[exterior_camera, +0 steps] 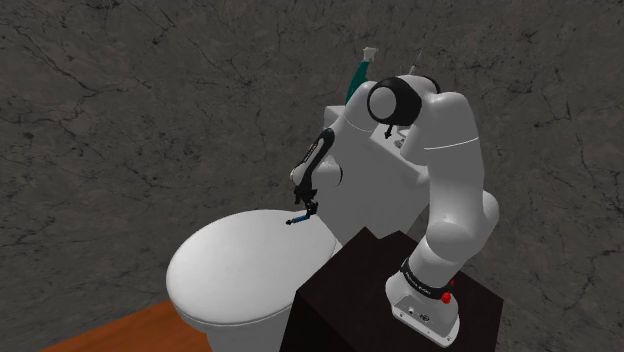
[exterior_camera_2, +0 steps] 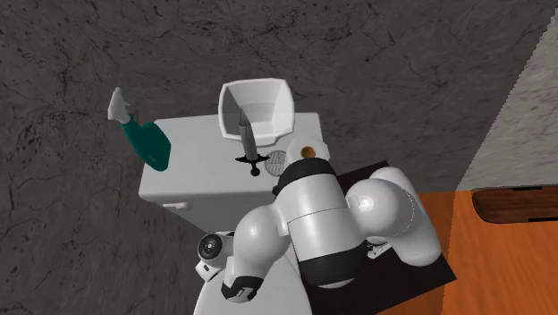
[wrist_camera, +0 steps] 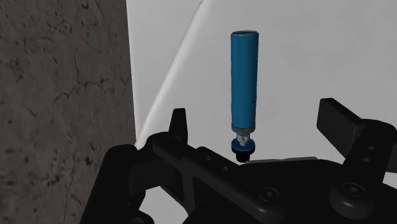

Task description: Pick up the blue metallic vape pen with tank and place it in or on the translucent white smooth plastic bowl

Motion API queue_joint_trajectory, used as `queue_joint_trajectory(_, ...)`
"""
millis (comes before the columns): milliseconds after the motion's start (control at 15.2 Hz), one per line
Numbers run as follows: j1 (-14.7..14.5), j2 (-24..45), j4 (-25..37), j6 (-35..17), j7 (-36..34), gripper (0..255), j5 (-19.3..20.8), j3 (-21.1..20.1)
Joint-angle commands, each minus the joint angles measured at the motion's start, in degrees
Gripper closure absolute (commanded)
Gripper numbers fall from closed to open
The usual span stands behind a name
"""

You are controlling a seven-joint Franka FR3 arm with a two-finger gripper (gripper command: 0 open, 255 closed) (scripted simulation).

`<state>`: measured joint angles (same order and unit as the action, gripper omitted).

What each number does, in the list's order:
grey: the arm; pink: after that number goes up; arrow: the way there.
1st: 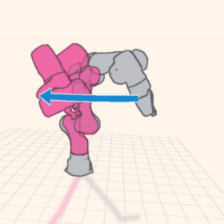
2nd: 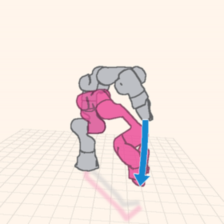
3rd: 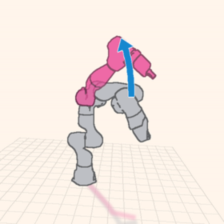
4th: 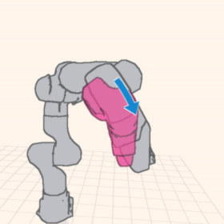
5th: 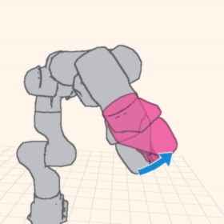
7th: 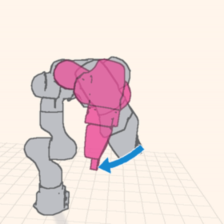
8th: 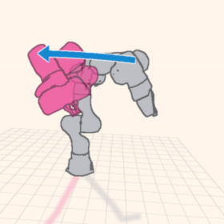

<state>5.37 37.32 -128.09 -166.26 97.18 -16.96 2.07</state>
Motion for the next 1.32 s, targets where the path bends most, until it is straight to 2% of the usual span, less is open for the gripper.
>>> queue_joint_trajectory(0, 0.5, 1.7, 0.3, -1.5, 0.7, 0, -0.2, -0.7)
queue_joint_trajectory(330, 1.3, 6.6, 2.9, -3.9, 1.1, 0, -0.6, -1.8)
queue_joint_trajectory(858, 1.3, 6.5, 2.9, -3.9, 1.1, 0, -0.6, -1.8)
queue_joint_trajectory(924, 1.3, 6.5, 2.9, -3.9, 1.1, 255, -0.6, -1.8)
queue_joint_trajectory(1254, 1.3, 6.6, 2.9, -3.9, 1.1, 255, -0.6, -1.8)
